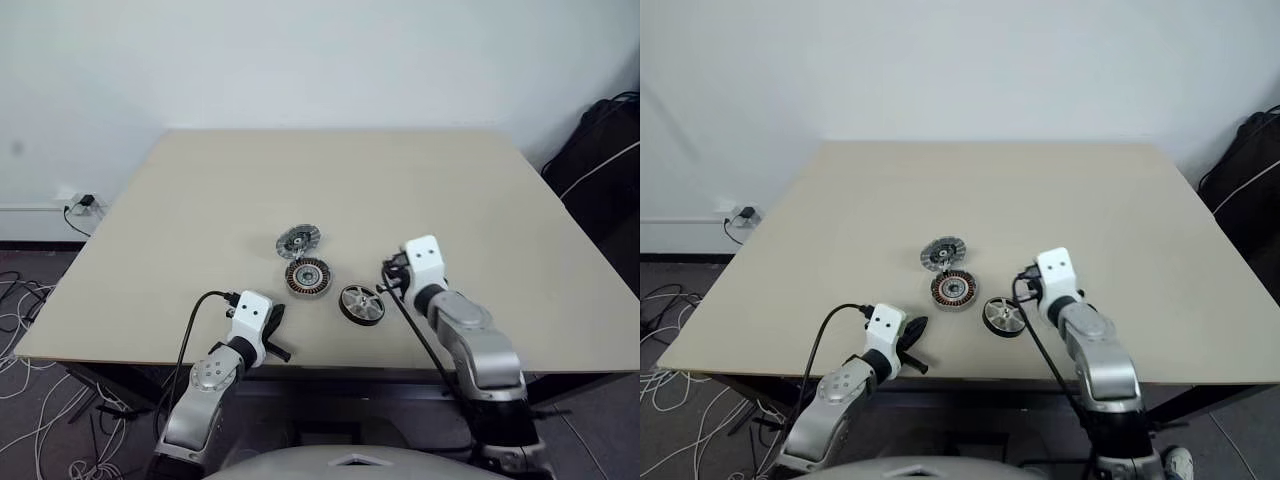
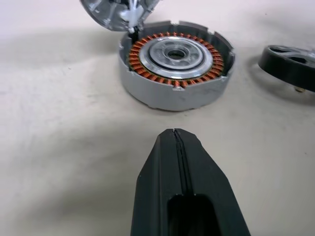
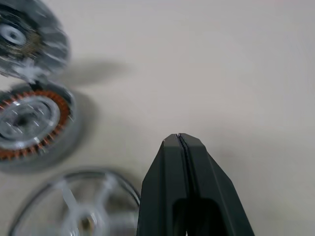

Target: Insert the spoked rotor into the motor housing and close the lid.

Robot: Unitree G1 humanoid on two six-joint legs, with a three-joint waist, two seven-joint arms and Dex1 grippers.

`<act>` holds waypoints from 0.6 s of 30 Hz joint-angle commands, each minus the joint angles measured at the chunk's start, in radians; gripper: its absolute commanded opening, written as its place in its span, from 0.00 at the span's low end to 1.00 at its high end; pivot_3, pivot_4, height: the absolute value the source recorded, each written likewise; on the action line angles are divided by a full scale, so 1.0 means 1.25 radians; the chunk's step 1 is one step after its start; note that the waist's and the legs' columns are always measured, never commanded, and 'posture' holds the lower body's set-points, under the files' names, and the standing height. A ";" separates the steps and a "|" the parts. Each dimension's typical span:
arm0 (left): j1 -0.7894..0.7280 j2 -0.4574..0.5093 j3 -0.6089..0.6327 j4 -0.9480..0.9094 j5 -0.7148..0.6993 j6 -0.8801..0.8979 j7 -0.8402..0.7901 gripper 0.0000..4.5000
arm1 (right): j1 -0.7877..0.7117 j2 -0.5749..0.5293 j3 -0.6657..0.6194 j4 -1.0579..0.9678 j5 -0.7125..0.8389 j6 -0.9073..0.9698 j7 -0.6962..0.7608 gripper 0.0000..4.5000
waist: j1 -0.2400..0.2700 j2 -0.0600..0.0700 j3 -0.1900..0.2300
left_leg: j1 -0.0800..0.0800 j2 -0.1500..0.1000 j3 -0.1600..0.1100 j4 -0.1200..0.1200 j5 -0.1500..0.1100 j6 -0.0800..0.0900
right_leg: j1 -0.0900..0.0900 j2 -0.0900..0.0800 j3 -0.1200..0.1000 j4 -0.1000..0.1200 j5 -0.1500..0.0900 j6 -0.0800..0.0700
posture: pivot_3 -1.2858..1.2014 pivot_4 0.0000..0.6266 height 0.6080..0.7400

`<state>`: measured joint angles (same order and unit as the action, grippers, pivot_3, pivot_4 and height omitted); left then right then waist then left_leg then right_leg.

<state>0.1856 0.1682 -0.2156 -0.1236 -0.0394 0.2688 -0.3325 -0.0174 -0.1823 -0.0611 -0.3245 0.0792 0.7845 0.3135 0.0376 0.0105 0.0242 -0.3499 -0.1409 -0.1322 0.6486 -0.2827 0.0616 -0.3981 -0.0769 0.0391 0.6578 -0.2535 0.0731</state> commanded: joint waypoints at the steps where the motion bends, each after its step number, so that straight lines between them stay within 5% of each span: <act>1: -0.017 0.010 -0.006 -0.026 0.000 -0.009 -0.016 0.00 | 0.037 0.035 -0.054 -0.080 0.067 0.029 -0.014 0.01 | -0.001 0.000 0.000 | 0.000 0.000 0.000 0.000 0.000 0.000 | 0.000 0.000 0.000 0.000 0.000 0.000 | 0.52 0.00 1.00; 5: -0.026 0.018 -0.010 -0.023 -0.001 -0.002 -0.032 0.00 | 0.086 0.096 -0.104 -0.125 0.145 0.058 -0.026 0.20 | -0.002 0.000 0.000 | 0.000 0.001 0.001 0.000 0.000 0.000 | 0.000 0.000 0.001 0.000 -0.001 0.001 | 0.52 0.00 1.00; 15: -0.030 0.033 -0.010 -0.026 -0.005 0.007 -0.050 0.00 | 0.082 0.205 -0.268 -0.153 0.358 0.209 -0.105 0.95 | -0.001 0.001 0.001 | 0.000 0.001 0.001 0.000 0.000 0.000 | 0.000 0.000 0.001 0.000 -0.001 0.001 | 0.52 0.00 1.00; 18: -0.027 0.033 -0.010 -0.029 -0.005 0.009 -0.054 0.00 | 0.074 0.223 -0.316 -0.148 0.429 0.253 -0.125 1.00 | -0.001 0.002 0.001 | 0.000 0.001 0.001 0.000 0.000 0.000 | 0.000 0.000 0.001 0.000 -0.001 0.001 | 0.52 0.00 1.00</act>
<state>0.1622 0.2036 -0.2273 -0.1235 -0.0416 0.2801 -0.3946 0.0973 0.0825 -0.4290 -0.4781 0.5502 1.0755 0.1691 0.0365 0.0127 0.0255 -0.3498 -0.1398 -0.1314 0.6486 -0.2830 0.0618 -0.3982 -0.0765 0.0401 0.6574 -0.2546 0.0741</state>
